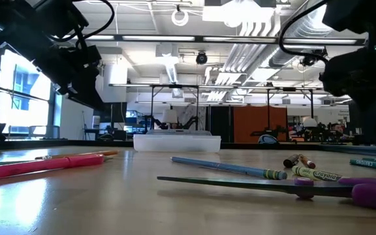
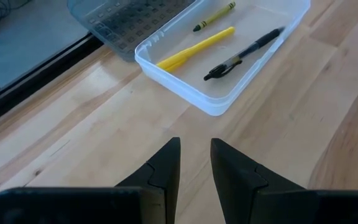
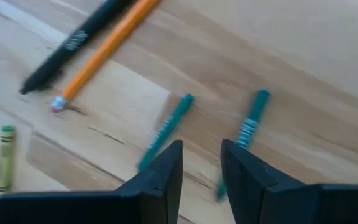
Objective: Pick & place school supplies into a supply box
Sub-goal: Put the right dark green crayon into the supply box
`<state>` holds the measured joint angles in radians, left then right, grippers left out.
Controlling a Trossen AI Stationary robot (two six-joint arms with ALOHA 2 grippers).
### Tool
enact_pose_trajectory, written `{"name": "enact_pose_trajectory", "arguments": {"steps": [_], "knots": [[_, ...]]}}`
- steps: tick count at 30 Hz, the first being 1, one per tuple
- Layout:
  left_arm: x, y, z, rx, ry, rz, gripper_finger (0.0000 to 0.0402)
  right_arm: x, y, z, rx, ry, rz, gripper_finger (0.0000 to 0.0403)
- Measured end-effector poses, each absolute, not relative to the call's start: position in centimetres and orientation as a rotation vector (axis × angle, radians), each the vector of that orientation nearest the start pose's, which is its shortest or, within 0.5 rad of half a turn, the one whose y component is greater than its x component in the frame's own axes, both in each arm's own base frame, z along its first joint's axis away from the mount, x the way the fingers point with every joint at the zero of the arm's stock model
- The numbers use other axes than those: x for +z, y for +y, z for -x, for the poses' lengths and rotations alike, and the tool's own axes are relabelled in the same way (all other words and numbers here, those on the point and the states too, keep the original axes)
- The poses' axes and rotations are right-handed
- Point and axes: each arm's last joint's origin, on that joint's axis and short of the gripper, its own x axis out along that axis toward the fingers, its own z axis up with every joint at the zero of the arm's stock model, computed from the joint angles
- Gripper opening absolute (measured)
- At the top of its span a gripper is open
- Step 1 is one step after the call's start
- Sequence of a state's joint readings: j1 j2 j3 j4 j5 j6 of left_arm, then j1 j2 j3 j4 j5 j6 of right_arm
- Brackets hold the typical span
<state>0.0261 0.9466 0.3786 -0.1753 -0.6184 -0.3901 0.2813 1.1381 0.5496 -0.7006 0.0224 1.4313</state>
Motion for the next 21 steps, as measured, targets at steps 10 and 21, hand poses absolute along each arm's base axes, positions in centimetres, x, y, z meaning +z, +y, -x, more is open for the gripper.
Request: {"name": "enact_pose_trajectory", "arguments": {"steps": [10,21], "knots": [[17.5,2.1,-17.2,0.743,0.584,0.141,0.0124,16.4,4.3,-15.9,-0.838,1.163,-0.971,0.0094],[17.6,2.1,-17.2,0.74,0.578,0.144,0.0124,14.6,4.2,-15.3,-0.811,1.174,-0.975,0.0094]]}}
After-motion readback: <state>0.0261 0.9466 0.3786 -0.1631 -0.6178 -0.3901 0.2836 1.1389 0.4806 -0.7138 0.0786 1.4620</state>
